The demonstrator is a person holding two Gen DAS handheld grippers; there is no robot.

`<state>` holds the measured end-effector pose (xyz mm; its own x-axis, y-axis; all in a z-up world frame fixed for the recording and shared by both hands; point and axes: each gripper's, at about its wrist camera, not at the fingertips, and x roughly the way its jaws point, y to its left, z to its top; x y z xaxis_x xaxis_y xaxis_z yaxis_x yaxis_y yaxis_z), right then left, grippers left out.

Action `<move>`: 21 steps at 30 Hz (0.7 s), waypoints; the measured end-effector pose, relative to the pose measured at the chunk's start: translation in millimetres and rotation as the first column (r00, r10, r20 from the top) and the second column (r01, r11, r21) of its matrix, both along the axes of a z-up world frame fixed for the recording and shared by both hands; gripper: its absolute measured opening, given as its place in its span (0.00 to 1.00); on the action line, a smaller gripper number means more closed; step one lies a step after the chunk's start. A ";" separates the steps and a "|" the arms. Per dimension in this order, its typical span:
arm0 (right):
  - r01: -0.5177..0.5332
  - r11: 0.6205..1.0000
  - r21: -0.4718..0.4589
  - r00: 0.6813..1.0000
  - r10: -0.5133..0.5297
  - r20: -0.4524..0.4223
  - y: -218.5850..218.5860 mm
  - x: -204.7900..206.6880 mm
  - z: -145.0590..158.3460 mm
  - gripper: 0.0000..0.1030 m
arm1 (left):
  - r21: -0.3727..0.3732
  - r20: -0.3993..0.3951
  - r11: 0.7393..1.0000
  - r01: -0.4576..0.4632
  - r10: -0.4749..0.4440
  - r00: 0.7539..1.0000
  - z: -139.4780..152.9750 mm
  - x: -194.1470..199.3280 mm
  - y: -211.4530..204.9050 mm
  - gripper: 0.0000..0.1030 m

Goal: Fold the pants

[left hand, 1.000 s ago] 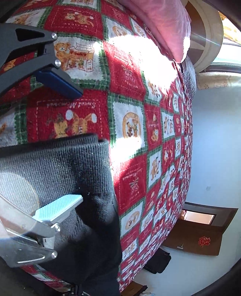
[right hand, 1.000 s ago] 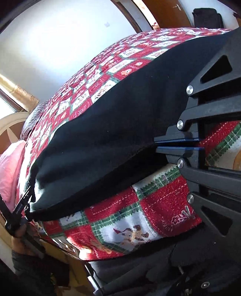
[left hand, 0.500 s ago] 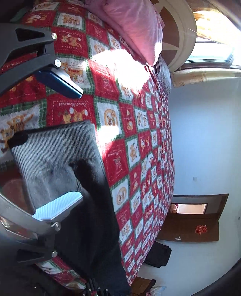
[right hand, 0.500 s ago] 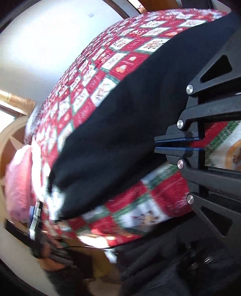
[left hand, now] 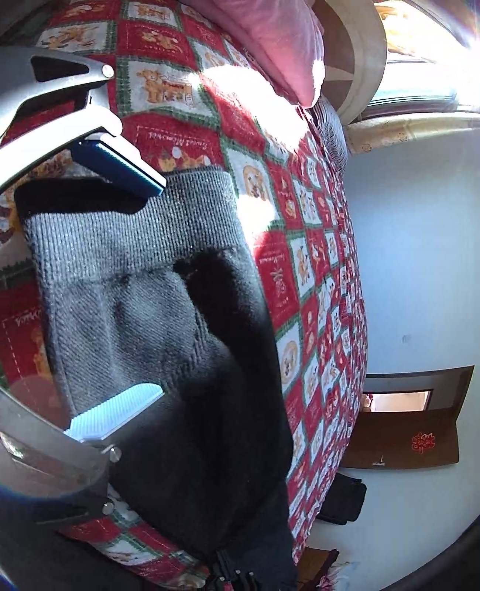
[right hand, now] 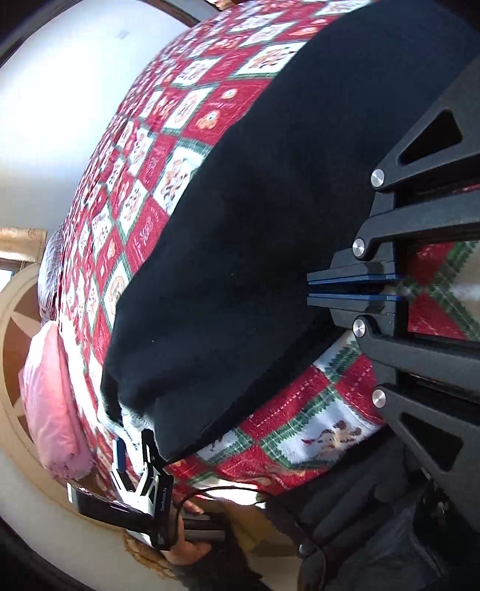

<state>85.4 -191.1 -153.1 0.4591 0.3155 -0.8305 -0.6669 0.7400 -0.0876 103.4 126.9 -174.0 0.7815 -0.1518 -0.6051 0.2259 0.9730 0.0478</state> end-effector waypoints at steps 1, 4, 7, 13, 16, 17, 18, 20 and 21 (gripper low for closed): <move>0.013 1.000 0.002 1.000 -0.013 0.004 -4.1 -0.5 2.4 0.05 | -0.010 0.009 1.000 -0.003 0.004 1.000 5.6 -1.4 -0.1 1.00; 0.070 0.997 0.024 0.997 -0.071 0.023 -30.1 -5.4 13.8 0.05 | -0.025 0.045 1.000 0.018 -0.017 0.999 24.6 -6.2 -11.2 1.00; 0.141 0.988 0.063 0.990 -0.142 0.021 -63.9 -5.1 22.9 0.11 | -0.023 0.073 0.995 0.093 -0.091 0.993 43.4 -7.9 -41.1 1.00; 0.373 0.915 0.153 0.923 -0.384 0.043 -159.9 -9.9 49.0 0.54 | -0.020 0.051 0.955 0.297 -0.295 0.954 56.6 -0.3 -135.2 1.00; 0.514 0.833 0.204 0.847 -0.530 0.029 -212.3 -14.6 59.1 0.54 | 0.004 0.020 0.913 0.407 -0.407 0.913 53.7 1.6 -189.4 1.00; 0.551 0.805 0.222 0.822 -0.569 0.022 -226.7 -15.9 61.6 0.54 | 0.019 0.012 0.898 0.440 -0.440 0.898 52.2 0.0 -208.4 0.99; 0.583 0.778 0.233 0.797 -0.604 0.021 -239.7 -17.0 63.9 0.54 | 0.033 0.005 0.883 0.469 -0.469 0.883 50.4 -1.5 -225.1 0.98; 0.637 0.728 0.254 0.747 -0.664 0.028 -264.1 -20.0 67.2 0.54 | 0.047 -0.021 0.846 0.531 -0.530 0.848 46.8 -4.2 -255.1 0.89; 0.647 0.715 0.263 0.736 -0.676 0.027 -270.5 -21.2 67.7 0.54 | 0.055 -0.033 0.829 0.556 -0.555 0.831 44.5 -5.4 -268.1 0.87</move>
